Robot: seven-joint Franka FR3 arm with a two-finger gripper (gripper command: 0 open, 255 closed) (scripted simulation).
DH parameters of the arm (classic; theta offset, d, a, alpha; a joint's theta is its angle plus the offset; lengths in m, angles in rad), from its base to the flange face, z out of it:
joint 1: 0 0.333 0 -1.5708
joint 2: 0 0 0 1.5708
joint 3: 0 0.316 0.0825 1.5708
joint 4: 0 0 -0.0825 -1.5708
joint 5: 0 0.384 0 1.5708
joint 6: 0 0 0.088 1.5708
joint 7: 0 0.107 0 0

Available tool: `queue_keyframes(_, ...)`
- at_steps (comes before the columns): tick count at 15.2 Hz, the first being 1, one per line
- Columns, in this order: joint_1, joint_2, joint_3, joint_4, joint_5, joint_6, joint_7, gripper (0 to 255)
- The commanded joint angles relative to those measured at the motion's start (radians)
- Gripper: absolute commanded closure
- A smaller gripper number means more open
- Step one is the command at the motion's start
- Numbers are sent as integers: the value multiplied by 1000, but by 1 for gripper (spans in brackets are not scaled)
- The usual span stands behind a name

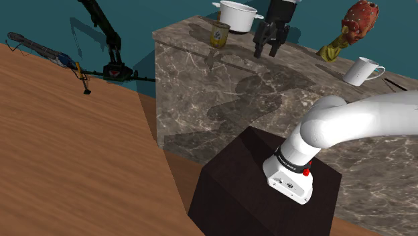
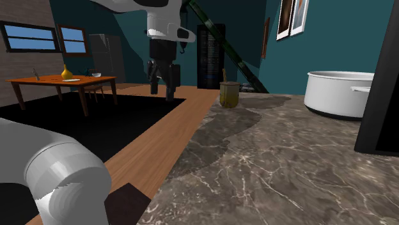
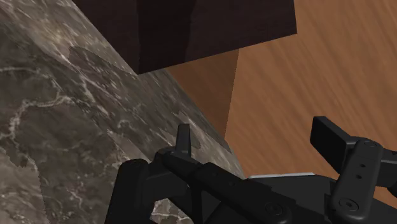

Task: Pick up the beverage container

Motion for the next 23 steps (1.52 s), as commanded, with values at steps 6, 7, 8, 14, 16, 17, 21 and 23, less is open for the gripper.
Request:
queue_keyframes(6,-1,182,-31,126,-33,75,-58,0)
queue_keyframes(7,-1,218,-36,154,-38,87,-69,0)
queue_keyframes(8,-1,254,-42,184,-43,97,-79,0)
queue_keyframes(14,0,471,-71,387,-59,136,-143,0)
queue_keyframes(16,1,544,-79,465,-60,139,-164,0)
queue_keyframes(17,0,581,-83,507,-60,139,-174,0)
queue_keyframes(21,-3,733,-96,689,-56,126,-215,0)
queue_keyframes(23,-7,814,-102,794,-52,110,-236,0)
